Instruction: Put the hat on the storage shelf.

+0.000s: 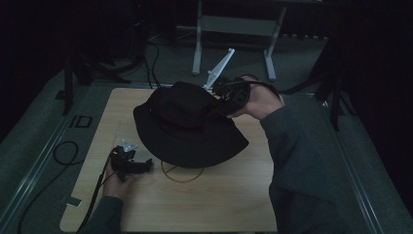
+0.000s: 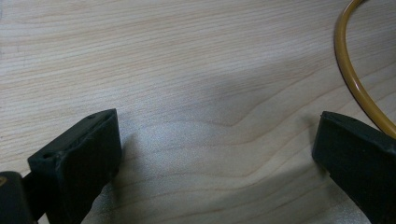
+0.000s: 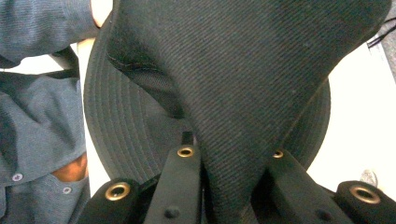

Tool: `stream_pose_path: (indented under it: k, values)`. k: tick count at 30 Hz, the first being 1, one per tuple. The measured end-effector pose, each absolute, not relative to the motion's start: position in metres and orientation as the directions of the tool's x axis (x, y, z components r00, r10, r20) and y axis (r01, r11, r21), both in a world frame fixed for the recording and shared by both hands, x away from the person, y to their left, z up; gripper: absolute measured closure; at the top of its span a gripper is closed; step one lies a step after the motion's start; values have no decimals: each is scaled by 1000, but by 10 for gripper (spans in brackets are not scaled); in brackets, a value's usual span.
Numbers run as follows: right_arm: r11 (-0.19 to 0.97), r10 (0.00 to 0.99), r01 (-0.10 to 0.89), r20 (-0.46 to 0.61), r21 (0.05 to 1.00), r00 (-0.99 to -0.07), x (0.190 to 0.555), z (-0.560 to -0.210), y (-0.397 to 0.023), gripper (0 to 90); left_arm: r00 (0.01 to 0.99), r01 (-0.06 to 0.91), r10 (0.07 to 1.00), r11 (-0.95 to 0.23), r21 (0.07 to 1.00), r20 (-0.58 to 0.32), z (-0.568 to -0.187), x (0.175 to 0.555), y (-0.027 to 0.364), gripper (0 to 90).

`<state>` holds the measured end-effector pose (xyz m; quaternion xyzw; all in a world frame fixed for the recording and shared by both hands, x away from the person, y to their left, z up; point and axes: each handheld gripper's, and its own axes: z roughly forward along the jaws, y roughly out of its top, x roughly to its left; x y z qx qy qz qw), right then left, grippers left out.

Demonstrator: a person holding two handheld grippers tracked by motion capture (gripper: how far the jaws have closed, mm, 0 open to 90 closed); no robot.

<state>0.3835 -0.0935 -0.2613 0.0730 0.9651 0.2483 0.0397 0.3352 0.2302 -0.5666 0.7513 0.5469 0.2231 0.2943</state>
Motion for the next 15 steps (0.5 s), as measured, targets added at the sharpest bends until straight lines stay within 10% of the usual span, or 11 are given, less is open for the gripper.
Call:
stream_pose_path:
  k: [15]
  values:
    - [872,159,133,-16,470,-987,389,-270,-81,837,281,694,960,-212,688,13,-567,333,234,15]
